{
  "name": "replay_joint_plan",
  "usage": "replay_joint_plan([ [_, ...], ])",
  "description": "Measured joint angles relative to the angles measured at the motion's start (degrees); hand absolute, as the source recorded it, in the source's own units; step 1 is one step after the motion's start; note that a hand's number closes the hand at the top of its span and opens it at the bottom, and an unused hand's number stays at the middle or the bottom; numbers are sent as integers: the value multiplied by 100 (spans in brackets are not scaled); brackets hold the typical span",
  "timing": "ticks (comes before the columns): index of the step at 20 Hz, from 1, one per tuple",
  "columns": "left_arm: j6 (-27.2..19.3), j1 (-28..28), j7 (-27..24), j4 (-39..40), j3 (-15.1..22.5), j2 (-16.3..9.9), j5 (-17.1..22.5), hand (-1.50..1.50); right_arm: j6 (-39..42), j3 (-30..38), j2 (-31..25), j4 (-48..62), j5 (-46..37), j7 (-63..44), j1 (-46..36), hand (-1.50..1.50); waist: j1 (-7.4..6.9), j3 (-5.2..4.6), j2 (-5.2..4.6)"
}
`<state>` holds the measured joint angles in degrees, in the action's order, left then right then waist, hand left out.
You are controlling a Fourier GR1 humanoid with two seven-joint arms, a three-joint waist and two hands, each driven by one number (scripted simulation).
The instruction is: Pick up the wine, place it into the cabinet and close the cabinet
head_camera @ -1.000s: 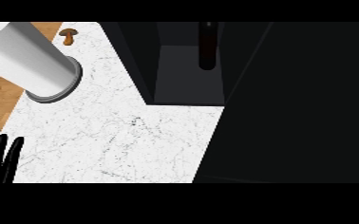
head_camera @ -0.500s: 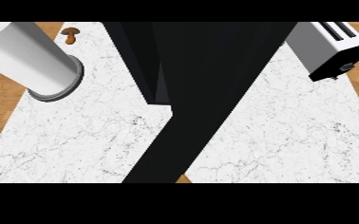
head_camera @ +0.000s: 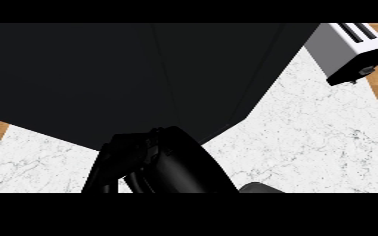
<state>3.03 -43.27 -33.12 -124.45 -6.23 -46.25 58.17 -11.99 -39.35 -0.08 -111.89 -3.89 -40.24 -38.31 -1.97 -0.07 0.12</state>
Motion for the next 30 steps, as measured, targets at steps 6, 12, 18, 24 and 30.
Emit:
replay_joint_plan([
  [6, 224, 61, 280, 32, -227, 98, 61, -150, 63, 799, -13, 1414, 407, 579, -986, 150, 11, 1, -23],
  [12, 161, 209, 744, -98, -299, 161, 72, -150, 398, 1510, -103, 2453, 448, 1123, -1506, 150, 74, 1, -29],
  [18, -133, 737, 1043, -62, 257, 437, -334, -150, 817, 1850, -60, 3143, 570, 1721, -1700, 150, 106, -22, 43],
  [24, -590, 1257, 1325, -135, 707, 613, -599, -150, 1163, 1925, -114, 3548, 582, 2418, -1751, 150, 85, -75, 116],
  [30, -812, 1581, 1386, -9, 975, 786, -808, -150, 1395, 1962, -189, 3760, 632, 2789, -1809, 150, 57, -121, 138],
])
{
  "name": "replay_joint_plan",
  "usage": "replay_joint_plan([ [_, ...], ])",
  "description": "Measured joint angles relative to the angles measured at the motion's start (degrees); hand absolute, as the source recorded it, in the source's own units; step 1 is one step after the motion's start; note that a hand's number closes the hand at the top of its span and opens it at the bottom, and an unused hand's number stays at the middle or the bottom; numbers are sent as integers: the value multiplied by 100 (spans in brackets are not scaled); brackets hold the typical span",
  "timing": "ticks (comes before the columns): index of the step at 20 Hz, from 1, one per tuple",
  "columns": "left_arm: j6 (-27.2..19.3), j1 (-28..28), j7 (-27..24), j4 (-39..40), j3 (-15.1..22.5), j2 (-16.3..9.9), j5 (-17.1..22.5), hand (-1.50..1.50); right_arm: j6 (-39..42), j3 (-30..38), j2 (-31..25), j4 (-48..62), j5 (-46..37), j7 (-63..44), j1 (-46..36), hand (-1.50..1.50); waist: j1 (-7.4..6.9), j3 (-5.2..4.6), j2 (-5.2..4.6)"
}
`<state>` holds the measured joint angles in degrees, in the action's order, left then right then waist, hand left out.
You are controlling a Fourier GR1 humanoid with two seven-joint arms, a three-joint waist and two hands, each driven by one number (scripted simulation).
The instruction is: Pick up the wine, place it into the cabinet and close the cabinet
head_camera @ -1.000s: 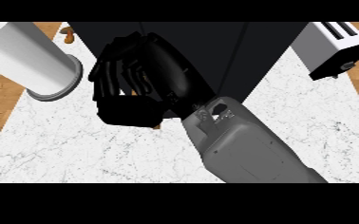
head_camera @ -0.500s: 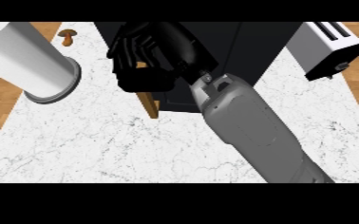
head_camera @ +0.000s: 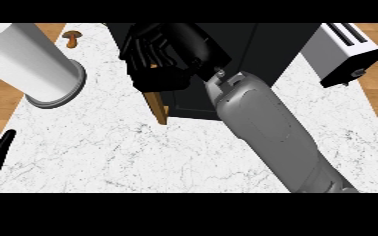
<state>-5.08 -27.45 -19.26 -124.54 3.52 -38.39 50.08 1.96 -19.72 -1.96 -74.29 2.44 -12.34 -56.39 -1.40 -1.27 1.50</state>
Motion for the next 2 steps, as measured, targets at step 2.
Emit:
replay_joint_plan([
  [2, -80, 143, 32, 76, 56, 50, -36, -150, 62, 1, -11, 65, 6, 109, -29, 150, 4, -10, 1],
])
